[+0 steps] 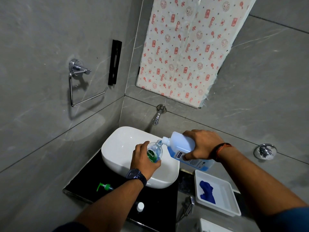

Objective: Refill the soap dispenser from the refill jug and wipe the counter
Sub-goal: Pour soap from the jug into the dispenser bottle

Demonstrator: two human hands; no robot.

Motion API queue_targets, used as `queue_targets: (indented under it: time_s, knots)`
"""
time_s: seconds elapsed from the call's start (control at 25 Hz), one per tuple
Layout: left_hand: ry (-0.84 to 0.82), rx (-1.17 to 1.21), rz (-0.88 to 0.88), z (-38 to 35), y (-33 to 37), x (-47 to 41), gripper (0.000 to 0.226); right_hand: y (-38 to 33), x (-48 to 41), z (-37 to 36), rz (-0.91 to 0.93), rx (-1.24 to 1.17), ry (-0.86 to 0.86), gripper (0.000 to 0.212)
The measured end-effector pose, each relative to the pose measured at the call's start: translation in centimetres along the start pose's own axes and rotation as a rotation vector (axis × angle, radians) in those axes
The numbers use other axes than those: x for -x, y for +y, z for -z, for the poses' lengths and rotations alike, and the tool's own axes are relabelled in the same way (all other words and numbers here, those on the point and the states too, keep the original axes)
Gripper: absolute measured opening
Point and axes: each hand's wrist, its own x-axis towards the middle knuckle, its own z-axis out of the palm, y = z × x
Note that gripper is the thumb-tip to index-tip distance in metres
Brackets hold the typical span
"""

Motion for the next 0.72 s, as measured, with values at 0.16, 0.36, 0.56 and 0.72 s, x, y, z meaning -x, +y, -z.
queue_targets:
  time_s: [0.16, 0.36, 0.56, 0.72]
  knots:
    - [-0.002, -0.005, -0.004, 0.14, -0.01, -0.02, 0.084, 0.07, 0.01, -0.16, 0.001, 0.003, 0.001, 0.084]
    - [-0.016, -0.021, -0.004, 0.18, 0.02, -0.07, 0.086, 0.17, -0.06, -0.31, 0.002, 0.004, -0.002, 0.083]
    - [-0.015, -0.036, -0.008, 0.01, 0.01, -0.17, 0.086, 0.29, -0.08, -0.43, -0.004, -0.003, -0.004, 0.084]
    - [-0.006, -0.034, -0.009, -0.04, -0.02, -0.11, 0.086, 0.37, -0.13, -0.48, -0.002, -0.006, -0.004, 0.084]
